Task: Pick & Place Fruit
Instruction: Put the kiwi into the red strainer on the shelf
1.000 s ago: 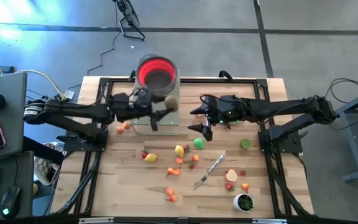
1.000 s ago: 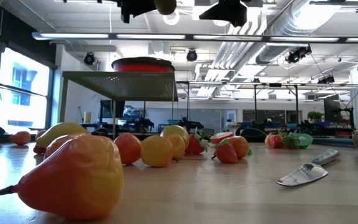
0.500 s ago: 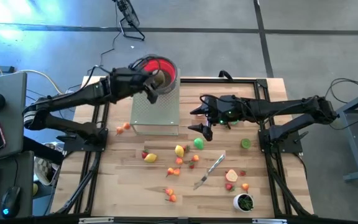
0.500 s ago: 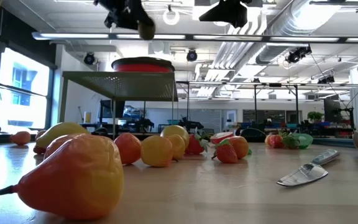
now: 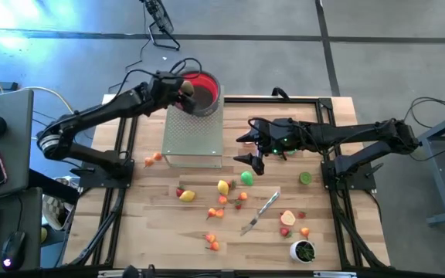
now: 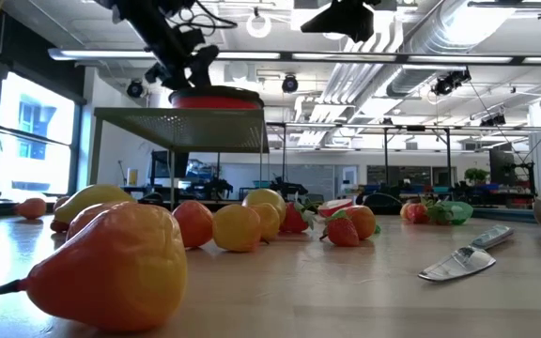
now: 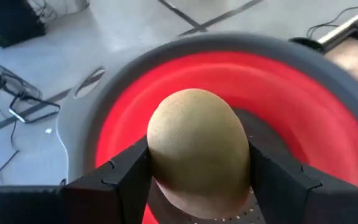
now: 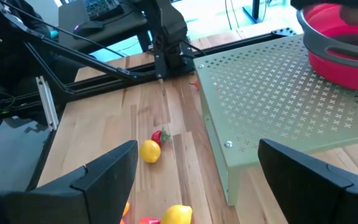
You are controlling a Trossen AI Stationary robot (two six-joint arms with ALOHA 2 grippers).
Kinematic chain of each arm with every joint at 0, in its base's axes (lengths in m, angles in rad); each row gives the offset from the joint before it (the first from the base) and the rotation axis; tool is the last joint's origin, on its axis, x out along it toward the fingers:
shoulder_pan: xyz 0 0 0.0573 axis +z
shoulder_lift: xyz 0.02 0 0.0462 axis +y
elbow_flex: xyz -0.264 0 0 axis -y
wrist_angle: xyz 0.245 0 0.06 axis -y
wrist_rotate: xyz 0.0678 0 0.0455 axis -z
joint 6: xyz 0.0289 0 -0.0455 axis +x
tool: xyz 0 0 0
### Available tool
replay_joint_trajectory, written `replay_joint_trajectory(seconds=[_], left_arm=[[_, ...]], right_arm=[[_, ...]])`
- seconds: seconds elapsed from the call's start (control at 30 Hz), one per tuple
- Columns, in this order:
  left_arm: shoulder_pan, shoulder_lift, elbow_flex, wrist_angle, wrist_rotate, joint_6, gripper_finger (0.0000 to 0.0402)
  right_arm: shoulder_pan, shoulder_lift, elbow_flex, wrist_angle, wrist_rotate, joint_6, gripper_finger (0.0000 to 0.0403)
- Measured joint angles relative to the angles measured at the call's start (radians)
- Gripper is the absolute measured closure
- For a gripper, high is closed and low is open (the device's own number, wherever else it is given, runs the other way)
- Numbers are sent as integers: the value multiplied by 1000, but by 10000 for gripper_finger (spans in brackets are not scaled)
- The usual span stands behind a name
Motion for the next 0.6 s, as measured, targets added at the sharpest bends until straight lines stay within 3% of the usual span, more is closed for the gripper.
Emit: replay_joint_trajectory(seconds=[0.3, 0.6], left_arm=[[-3, 21, 0, 40, 1, 38, 176], [-4, 20, 0, 51, 0, 55, 140]], right_arm=[[0, 0, 0, -1, 37, -26, 77], [0, 0, 0, -4, 50, -26, 77]])
